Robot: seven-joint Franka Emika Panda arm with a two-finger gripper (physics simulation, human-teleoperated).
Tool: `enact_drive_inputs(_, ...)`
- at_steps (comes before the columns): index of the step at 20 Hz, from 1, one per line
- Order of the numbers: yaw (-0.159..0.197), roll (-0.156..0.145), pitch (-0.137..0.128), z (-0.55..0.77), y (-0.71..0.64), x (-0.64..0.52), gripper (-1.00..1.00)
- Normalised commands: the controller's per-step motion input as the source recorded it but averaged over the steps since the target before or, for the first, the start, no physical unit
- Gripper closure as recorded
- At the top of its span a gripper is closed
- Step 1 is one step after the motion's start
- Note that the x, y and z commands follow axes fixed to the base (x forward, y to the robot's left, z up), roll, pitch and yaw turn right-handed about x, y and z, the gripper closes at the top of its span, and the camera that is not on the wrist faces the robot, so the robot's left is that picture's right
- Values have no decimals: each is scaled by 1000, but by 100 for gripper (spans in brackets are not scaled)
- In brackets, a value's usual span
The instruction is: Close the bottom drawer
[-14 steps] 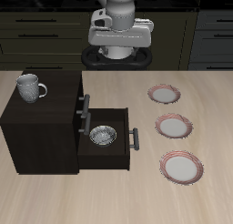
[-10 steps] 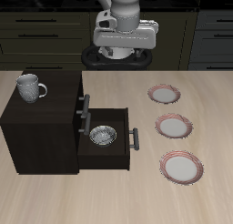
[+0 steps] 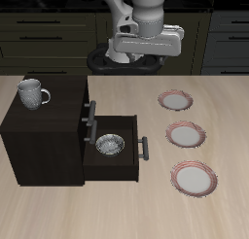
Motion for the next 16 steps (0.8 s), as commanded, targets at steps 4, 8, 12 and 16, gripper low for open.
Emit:
enact_drive_inputs(4, -108, -3, -19, 34, 239, 103, -100)
enact_drive_inputs(8, -127, -3, -25, 79, 281, 122, -100)
enact_drive_inputs(12, -159, -16, -17, 15, 209, 119, -100)
enact_drive_inputs(16, -214, 0, 20, -20, 335, 172, -100)
